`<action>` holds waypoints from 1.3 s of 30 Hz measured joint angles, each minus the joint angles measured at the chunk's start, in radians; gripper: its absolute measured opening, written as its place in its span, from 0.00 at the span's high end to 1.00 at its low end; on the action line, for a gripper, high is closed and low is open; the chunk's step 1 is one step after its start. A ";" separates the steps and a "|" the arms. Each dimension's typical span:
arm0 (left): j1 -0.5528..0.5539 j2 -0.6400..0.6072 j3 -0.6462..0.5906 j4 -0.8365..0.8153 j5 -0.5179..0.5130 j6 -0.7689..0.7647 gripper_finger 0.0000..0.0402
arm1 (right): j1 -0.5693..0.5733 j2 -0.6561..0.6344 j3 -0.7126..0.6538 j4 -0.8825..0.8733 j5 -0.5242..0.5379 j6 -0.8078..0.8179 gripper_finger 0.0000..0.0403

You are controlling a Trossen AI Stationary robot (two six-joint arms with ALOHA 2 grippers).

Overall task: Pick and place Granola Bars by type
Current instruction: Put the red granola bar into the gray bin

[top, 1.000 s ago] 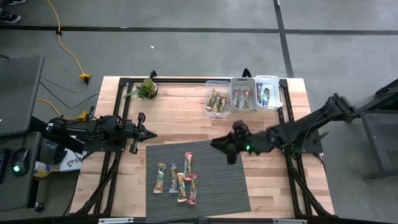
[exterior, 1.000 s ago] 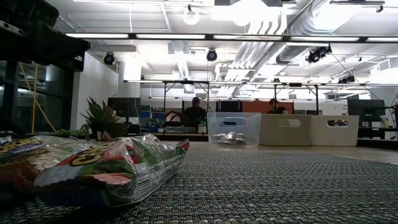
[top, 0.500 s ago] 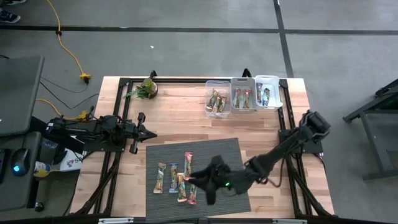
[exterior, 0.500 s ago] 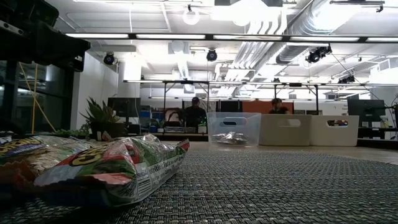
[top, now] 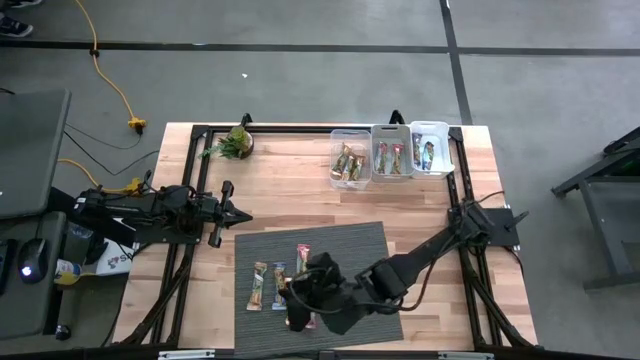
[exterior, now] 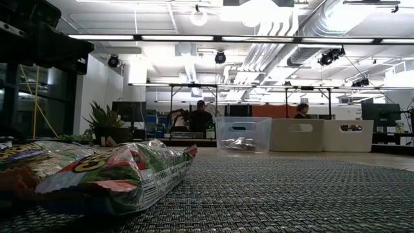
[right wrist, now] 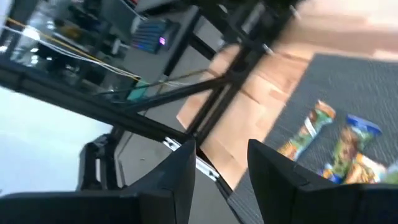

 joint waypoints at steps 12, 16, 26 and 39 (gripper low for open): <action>0.000 0.000 0.000 0.000 0.000 0.000 1.00 | -0.062 0.121 0.023 -0.309 -0.322 0.395 0.68; 0.000 0.000 0.000 0.000 0.000 0.000 1.00 | -0.079 0.133 0.023 -0.395 -0.388 0.407 0.68; 0.000 0.000 0.000 0.000 0.000 0.000 1.00 | -0.092 0.145 0.023 -0.440 -0.423 0.457 0.68; 0.000 0.000 0.000 0.000 0.000 0.000 1.00 | -0.065 0.269 0.023 -0.317 -0.515 0.543 0.68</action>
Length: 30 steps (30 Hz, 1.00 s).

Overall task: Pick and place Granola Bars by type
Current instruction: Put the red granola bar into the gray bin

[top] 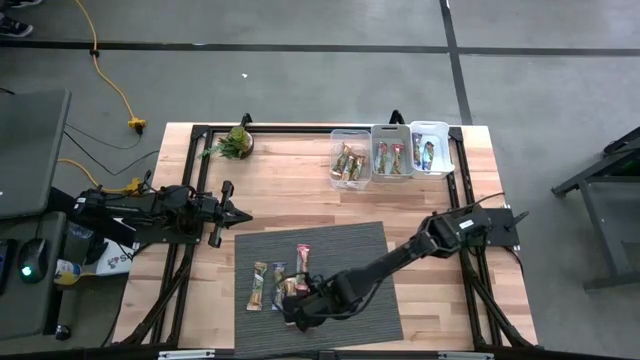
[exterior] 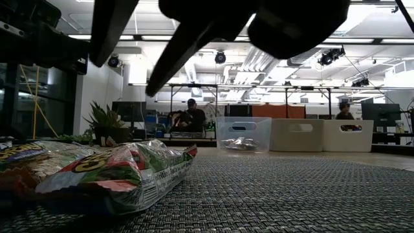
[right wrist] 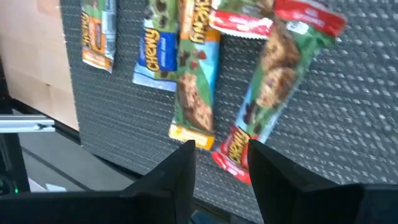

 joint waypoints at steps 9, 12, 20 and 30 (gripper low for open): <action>0.000 0.000 0.000 0.000 0.000 0.000 1.00 | 0.000 0.001 0.000 -0.053 0.012 -0.071 0.63; 0.000 0.000 0.000 0.000 0.000 0.000 1.00 | -0.004 0.001 0.000 -0.061 0.025 -0.077 0.56; 0.000 0.000 0.000 0.000 0.000 0.000 1.00 | -0.026 0.009 0.000 -0.052 0.041 -0.079 0.41; 0.000 0.000 0.000 0.000 0.000 0.000 1.00 | -0.051 0.056 0.000 -0.048 -0.024 -0.073 0.40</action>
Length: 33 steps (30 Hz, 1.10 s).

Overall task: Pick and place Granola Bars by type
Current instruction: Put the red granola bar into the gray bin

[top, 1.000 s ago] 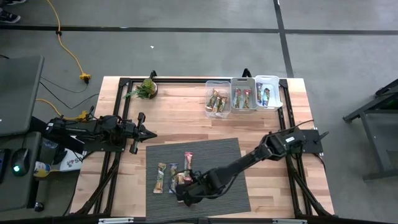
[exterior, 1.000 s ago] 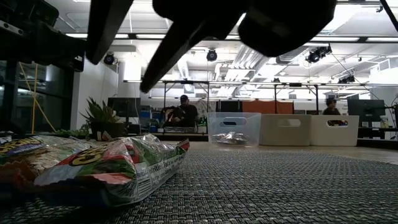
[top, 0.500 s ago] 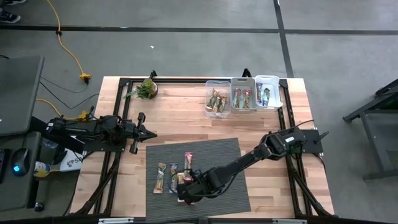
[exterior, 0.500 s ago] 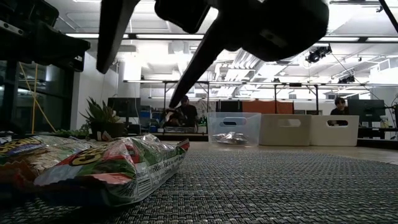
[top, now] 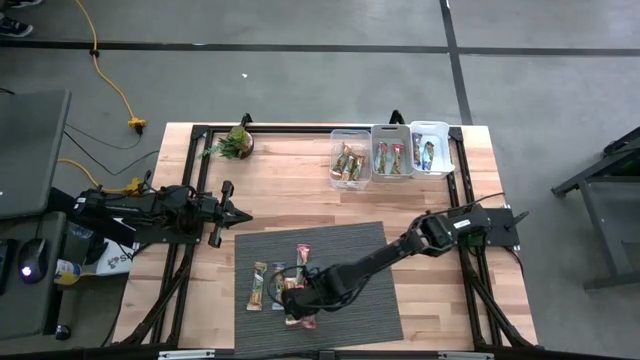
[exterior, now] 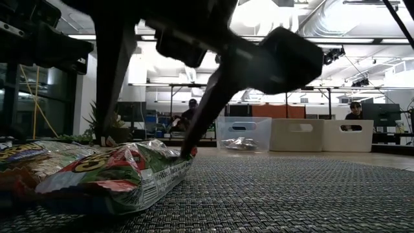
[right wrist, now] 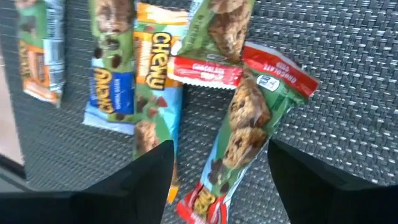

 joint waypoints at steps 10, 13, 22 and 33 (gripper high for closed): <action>0.000 0.000 0.000 0.000 0.000 0.000 1.00 | -0.004 0.036 0.000 0.003 -0.037 0.009 0.40; 0.000 0.000 0.000 0.000 0.000 0.000 1.00 | -0.006 0.040 0.000 0.000 -0.050 0.015 0.40; 0.000 0.000 0.000 0.000 0.000 0.000 1.00 | -0.017 0.041 0.001 -0.023 -0.068 0.007 0.45; 0.000 0.000 0.000 0.000 0.000 0.000 1.00 | -0.017 0.042 0.001 -0.028 -0.070 -0.003 0.59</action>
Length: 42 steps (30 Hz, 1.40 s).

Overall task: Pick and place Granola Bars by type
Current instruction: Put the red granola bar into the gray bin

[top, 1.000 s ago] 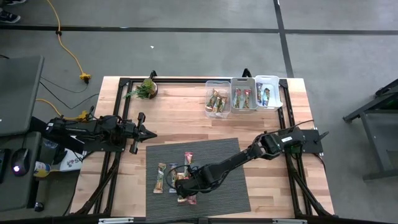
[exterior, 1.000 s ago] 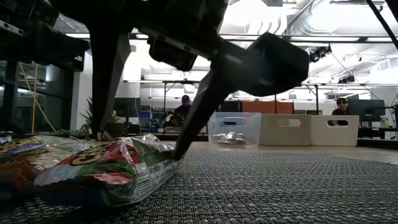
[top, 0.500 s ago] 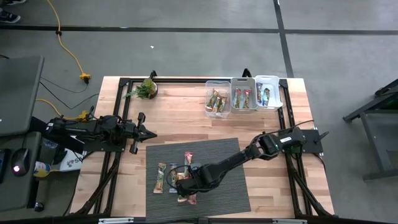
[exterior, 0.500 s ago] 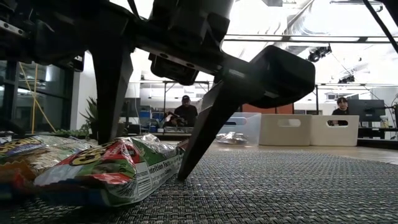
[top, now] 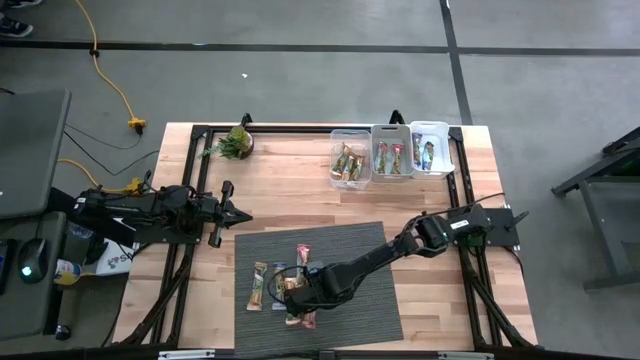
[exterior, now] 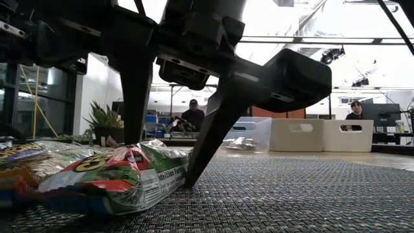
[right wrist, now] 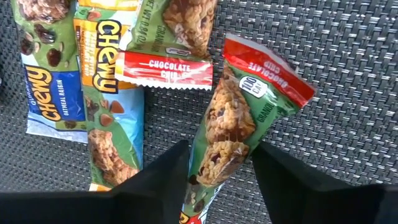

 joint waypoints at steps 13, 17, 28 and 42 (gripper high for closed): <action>0.000 0.000 0.000 0.000 0.000 0.000 1.00 | 0.000 0.001 -0.001 0.003 0.001 0.007 0.69; 0.000 0.000 0.000 0.000 0.000 0.000 1.00 | 0.000 0.001 -0.001 0.004 0.002 0.007 0.73; 0.000 0.000 0.000 0.000 0.000 0.000 1.00 | 0.002 0.006 0.057 -0.017 0.052 -0.002 0.80; 0.000 0.000 0.000 0.000 0.000 0.000 1.00 | 0.004 -0.014 0.213 -0.041 0.168 -0.140 0.81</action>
